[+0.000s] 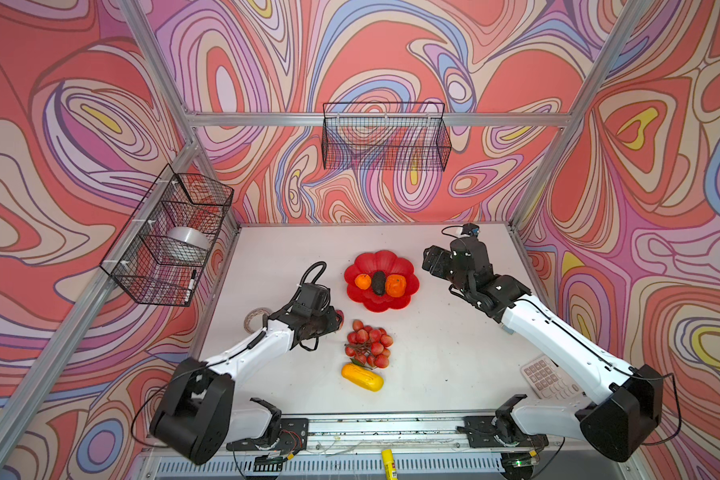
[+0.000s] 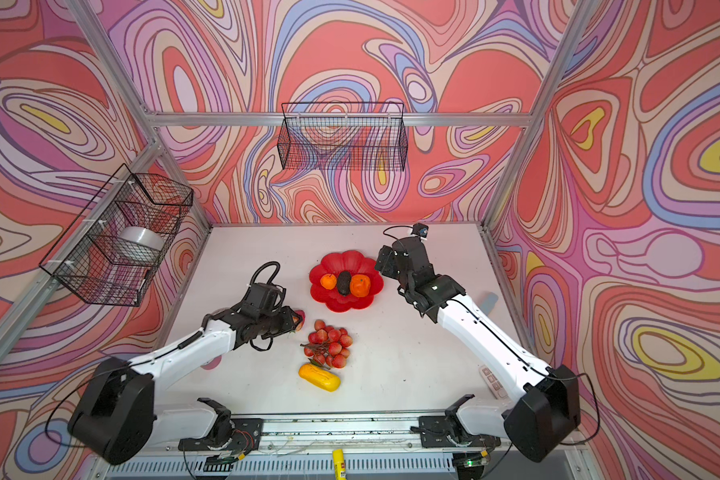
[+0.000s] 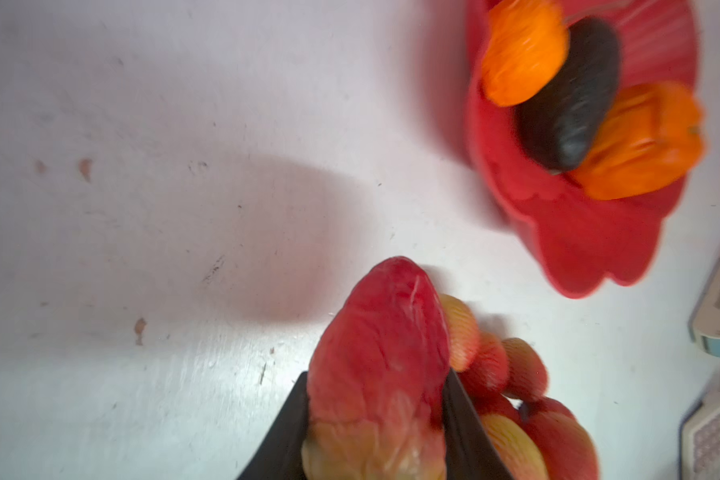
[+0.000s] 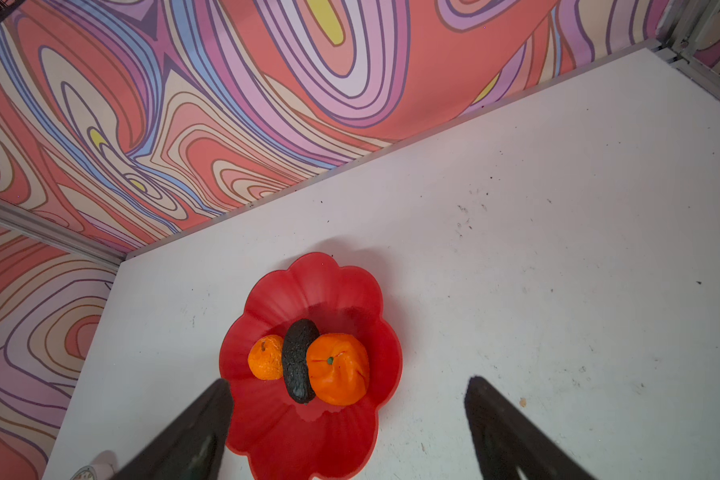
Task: Place and organize the fake fruits in the fruit bowl
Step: 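Place the peach in the red bowl with the left gripper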
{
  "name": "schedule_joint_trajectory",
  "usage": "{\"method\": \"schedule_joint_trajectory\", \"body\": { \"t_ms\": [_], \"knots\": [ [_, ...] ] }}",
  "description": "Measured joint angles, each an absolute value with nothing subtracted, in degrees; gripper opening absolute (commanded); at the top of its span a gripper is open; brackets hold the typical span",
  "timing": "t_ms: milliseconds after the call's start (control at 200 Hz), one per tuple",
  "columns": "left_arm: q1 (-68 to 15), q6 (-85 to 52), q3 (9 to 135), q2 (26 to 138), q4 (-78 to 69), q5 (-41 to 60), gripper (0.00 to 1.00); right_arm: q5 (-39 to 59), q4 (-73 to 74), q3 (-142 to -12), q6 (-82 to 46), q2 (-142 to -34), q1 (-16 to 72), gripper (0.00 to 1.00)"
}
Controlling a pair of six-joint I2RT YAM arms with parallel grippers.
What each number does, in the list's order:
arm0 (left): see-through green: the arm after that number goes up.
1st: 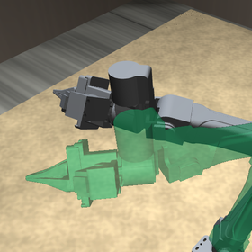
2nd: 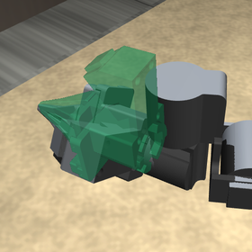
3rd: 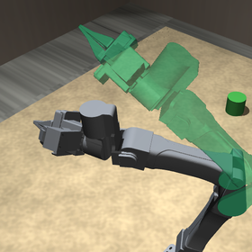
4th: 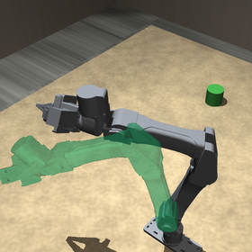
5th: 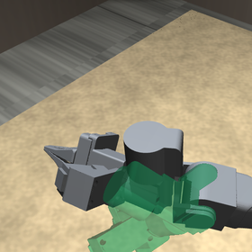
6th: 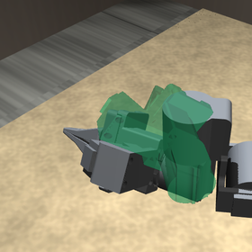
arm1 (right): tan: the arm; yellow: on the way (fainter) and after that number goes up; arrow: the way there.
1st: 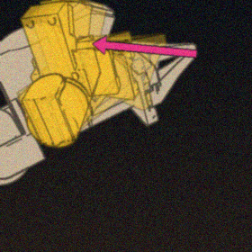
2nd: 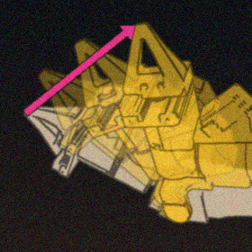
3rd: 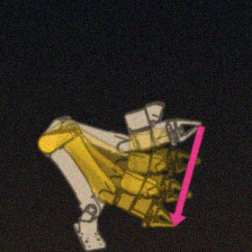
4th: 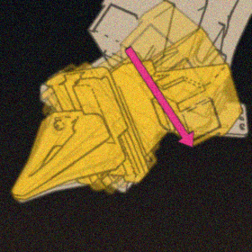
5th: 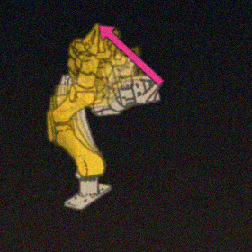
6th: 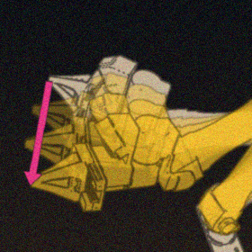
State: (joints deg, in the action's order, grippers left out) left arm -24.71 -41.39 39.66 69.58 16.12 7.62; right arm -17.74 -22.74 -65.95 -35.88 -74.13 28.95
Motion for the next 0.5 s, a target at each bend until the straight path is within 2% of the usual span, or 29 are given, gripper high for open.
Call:
{"method": "schedule_joint_trajectory", "body": {
  "t_ms": [95, 210, 501],
  "knots": [
    [-24.7, -38.6, 42.3, 63.7, 19.2, 7.4, 0.30, -17.8, -22.7, -65.5, -35.9, -74.1, 28.9, 0.92],
    [-24.7, -35.1, 49.0, 64.2, 21.5, 7.8, 0.30, -17.6, -22.3, -64.7, -35.8, -74.1, 28.9, 0.93],
    [-26.2, -28.4, 63.0, 83.0, 21.3, 10.8, 0.27, -17.1, -22.5, -61.1, -35.2, -70.4, 28.9, 0.98]
  ]
}}
